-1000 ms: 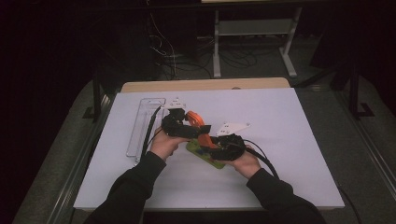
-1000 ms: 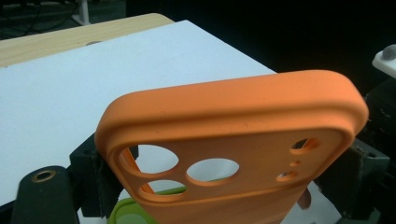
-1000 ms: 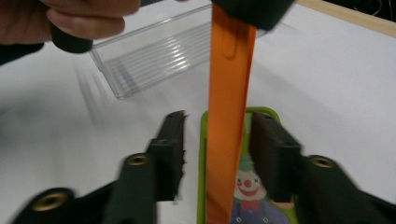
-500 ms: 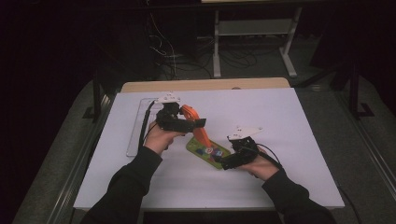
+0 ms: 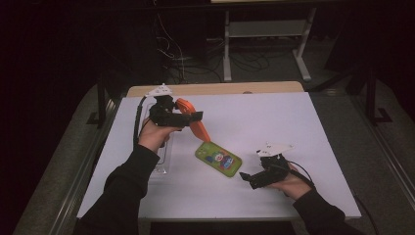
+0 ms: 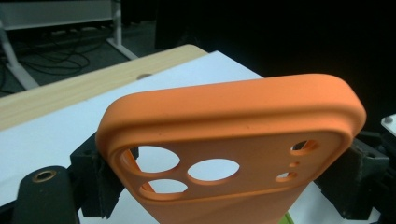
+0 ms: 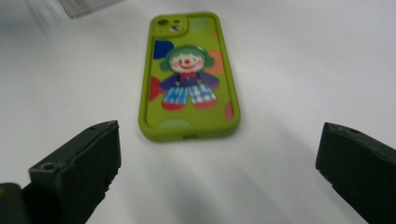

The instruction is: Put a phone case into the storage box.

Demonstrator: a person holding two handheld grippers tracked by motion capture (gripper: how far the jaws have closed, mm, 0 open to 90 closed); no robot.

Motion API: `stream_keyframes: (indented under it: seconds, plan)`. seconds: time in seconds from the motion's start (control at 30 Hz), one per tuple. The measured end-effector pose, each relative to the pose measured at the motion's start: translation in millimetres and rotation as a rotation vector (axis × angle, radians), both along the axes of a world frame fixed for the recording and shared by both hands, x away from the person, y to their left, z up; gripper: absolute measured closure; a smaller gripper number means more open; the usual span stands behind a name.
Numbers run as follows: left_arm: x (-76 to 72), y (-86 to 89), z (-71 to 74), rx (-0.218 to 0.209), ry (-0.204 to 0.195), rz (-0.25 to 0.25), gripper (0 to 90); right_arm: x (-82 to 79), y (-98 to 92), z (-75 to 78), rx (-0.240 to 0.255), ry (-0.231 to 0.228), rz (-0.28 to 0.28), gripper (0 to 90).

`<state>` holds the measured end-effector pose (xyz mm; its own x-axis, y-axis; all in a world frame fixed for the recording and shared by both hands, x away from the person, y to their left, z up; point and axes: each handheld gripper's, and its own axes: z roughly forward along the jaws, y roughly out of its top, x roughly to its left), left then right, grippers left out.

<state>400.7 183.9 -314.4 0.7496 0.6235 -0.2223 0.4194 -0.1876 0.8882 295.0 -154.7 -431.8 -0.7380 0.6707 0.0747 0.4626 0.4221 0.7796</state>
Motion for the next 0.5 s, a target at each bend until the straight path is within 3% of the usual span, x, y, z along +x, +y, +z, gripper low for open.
stream_keyframes:
  seconds: [0.3, 0.5]
  plan:
    - [11.5, 25.9, 16.6, 0.002, -0.022, 0.074, 14.4, -11.1, -13.3, -6.2, -0.004, -0.003, -0.034, 0.0]
    - [20.0, 42.5, 23.4, 0.045, -0.037, 0.146, 14.5, -16.8, -20.7, -10.5, -0.020, 0.006, -0.038, 0.0]
